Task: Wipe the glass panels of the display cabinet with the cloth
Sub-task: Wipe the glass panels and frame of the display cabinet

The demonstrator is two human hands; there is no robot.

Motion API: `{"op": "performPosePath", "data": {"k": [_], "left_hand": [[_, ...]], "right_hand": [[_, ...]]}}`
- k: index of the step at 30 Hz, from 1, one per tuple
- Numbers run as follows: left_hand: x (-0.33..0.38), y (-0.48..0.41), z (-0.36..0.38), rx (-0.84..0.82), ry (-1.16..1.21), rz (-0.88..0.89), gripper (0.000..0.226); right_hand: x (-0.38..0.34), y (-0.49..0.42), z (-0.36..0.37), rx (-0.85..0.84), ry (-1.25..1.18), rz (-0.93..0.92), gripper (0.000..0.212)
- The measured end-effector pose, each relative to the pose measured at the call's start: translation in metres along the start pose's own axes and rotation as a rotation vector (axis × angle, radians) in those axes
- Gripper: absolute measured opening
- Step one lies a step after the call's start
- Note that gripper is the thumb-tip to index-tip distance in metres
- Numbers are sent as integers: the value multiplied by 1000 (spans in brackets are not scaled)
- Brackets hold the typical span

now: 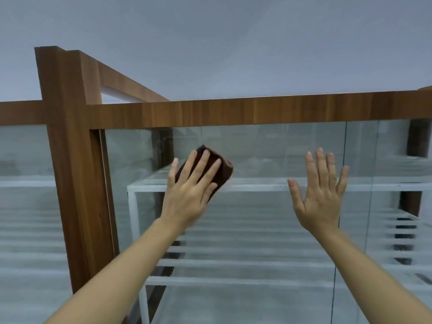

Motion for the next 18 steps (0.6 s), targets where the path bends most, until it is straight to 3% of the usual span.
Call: {"op": "performPosePath", "data": {"k": [4,9,12,16,18], "left_hand": [[23,-34,-3,155,-84,-155,47],[75,54,7,-69,31,43,67],[67,-9,3,-23,75,70,56],[81,-66,6,63,101,-43,55],[109,-27,15,51,85,148,58]], "right_hand": [[1,0,0,15,-40,3,68],[1,-1,-8,-56,-230,36,64],[4,-1,-23,-128,-455,83,63],[13,7,-36,-146,-595,119,62],[18,17,-38,-151,-623,137,63]]}}
Point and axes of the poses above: each hand's wrist, its own y-axis away from the middle knuckle, its own z-axis out of the palm, x = y × z, the point moved 2 cm from there along -y, towards the middle knuckle, and after that the axes turned 1 degree about -y, right-handed, at the moved point
